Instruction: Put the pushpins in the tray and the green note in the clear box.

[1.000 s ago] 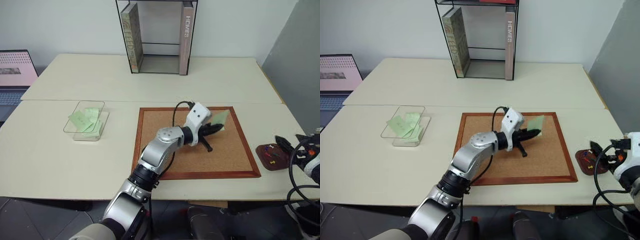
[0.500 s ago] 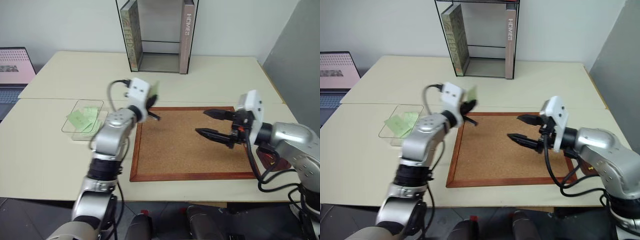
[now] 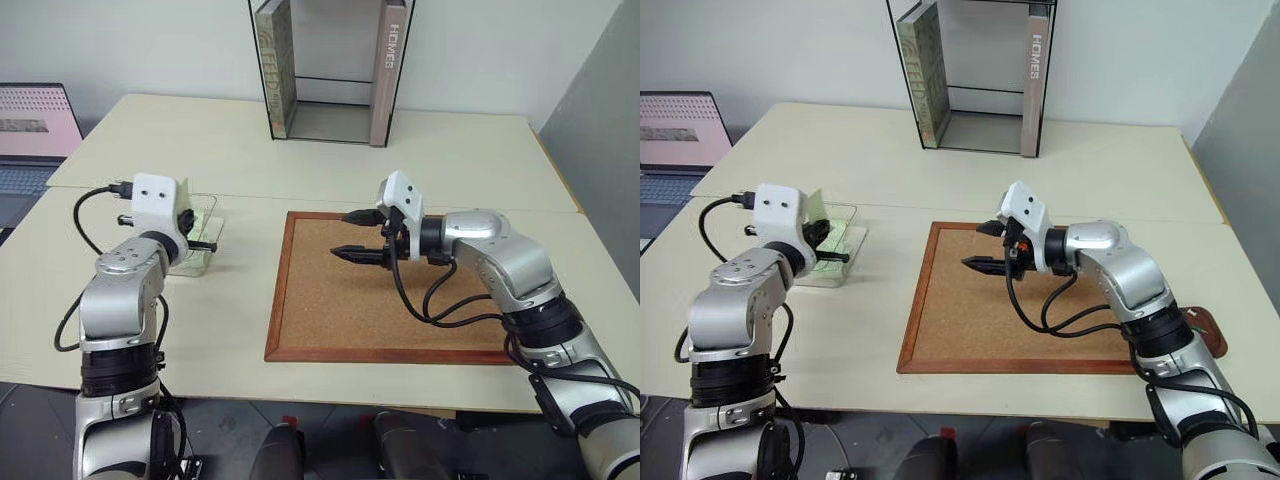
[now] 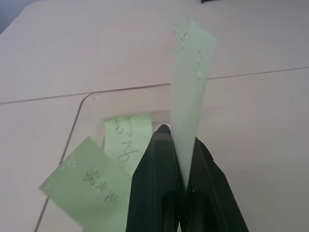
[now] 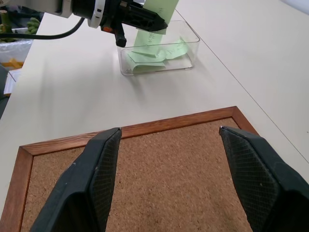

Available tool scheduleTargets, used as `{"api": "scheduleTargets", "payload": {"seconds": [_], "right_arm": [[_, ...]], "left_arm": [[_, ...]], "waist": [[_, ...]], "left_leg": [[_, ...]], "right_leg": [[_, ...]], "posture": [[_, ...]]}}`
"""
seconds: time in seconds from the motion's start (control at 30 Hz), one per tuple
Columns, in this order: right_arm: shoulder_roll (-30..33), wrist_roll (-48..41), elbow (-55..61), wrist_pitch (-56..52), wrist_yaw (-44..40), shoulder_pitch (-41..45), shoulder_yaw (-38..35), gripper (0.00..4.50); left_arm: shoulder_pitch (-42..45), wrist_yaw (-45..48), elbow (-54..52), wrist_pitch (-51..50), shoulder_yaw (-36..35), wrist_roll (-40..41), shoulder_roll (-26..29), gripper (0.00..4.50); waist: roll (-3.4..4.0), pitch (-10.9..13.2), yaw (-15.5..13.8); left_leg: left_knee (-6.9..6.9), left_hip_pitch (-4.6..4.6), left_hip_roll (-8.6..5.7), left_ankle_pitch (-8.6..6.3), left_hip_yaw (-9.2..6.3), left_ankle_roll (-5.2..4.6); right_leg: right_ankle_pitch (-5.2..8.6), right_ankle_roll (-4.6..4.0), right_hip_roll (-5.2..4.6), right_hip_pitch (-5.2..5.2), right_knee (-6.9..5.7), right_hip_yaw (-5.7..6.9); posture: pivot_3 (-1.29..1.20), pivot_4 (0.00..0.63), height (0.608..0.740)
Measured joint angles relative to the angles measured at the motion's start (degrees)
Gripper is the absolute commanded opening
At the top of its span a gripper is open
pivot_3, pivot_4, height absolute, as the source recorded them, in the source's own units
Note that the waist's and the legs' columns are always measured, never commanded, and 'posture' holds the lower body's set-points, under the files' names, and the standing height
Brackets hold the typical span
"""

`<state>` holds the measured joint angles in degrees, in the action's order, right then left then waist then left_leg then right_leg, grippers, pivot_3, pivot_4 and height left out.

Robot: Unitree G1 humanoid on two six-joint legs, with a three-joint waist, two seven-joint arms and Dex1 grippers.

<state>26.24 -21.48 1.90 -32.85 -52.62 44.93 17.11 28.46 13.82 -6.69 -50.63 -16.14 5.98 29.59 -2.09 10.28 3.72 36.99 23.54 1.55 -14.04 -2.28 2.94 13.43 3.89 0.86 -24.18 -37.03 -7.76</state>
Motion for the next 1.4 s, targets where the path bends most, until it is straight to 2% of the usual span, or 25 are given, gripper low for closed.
{"api": "scheduleTargets", "payload": {"seconds": [0.13, 0.7, 0.8, 1.1, 1.23, 1.33, 1.4], "right_arm": [[-1.73, 0.70, -0.12, 0.58, -1.49, 0.36, 0.90, 3.43], [-5.04, 3.76, -1.76, 2.12, -3.66, 1.23, 1.10, 3.45], [-5.34, 3.96, -1.97, 2.34, -3.80, 1.29, 1.10, 3.45], [-6.36, 2.76, -0.06, 2.81, -2.59, 0.93, -2.39, 3.45], [-5.58, 1.46, 9.34, 3.07, 1.75, -6.35, -7.83, 3.45], [-2.14, -0.89, 17.76, -0.14, 5.35, -16.19, -13.35, 3.45], [-0.70, -2.09, 20.39, -1.54, 6.09, -19.14, -15.32, 3.45]], "left_arm": [[-0.20, -0.91, -1.50, -2.75, -2.05, 0.30, 0.86, 0.00], [0.76, -3.91, -3.03, -8.97, -5.66, 4.26, -0.47, 3.32], [0.80, -4.40, -3.02, -9.04, -5.68, 4.55, -0.47, 4.06], [1.15, -3.07, -4.56, -4.54, -4.08, 5.53, -0.47, 4.06], [0.08, 2.97, -9.79, -2.39, 2.14, 8.60, -0.49, 4.06], [-1.33, 8.44, -13.42, 0.49, 7.23, 11.23, -0.80, 4.06], [-2.09, 10.41, -14.01, 1.51, 8.94, 12.11, -0.98, 4.06]], "waist": [[0.01, 0.00, -0.04], [0.02, 0.01, -0.13], [0.02, 0.01, -0.14], [0.01, 0.01, -0.35], [0.01, 0.00, -1.01], [0.02, 0.01, -1.25], [0.04, 0.01, -1.28]], "left_leg": [[0.01, 0.00, 0.05, 0.01, -0.20, 0.02], [0.02, 0.01, 0.04, 0.21, -0.64, 0.35], [0.01, 0.01, 0.04, 0.21, -0.64, 0.35], [0.01, 0.02, 0.04, 0.22, -0.65, 0.38], [0.01, 0.23, -0.01, 0.22, -0.79, 0.38], [0.01, 0.26, -0.04, 0.22, -0.79, 0.38], [0.02, 0.23, -0.04, 0.23, -0.77, 0.38]], "right_leg": [[-0.03, -0.12, 0.00, 0.02, -0.06, 0.33], [-0.05, -0.24, 0.01, 0.11, -0.17, 0.68], [-0.06, -0.24, 0.01, 0.11, -0.17, 0.69], [-0.10, -0.30, 0.00, 0.11, -0.18, 0.70], [-0.09, -0.31, -0.04, 0.08, -0.10, 0.76], [-0.09, -0.31, -0.07, 0.06, -0.09, 0.76], [-0.07, -0.33, -0.05, 0.07, -0.10, 0.75]], "posture": [[0.00, 0.150, 0.740], [0.00, 0.150, 0.740], [0.00, 0.150, 0.740], [0.00, 0.150, 0.740], [0.00, 0.150, 0.740], [0.00, 0.150, 0.740], [0.00, 0.150, 0.740]]}}
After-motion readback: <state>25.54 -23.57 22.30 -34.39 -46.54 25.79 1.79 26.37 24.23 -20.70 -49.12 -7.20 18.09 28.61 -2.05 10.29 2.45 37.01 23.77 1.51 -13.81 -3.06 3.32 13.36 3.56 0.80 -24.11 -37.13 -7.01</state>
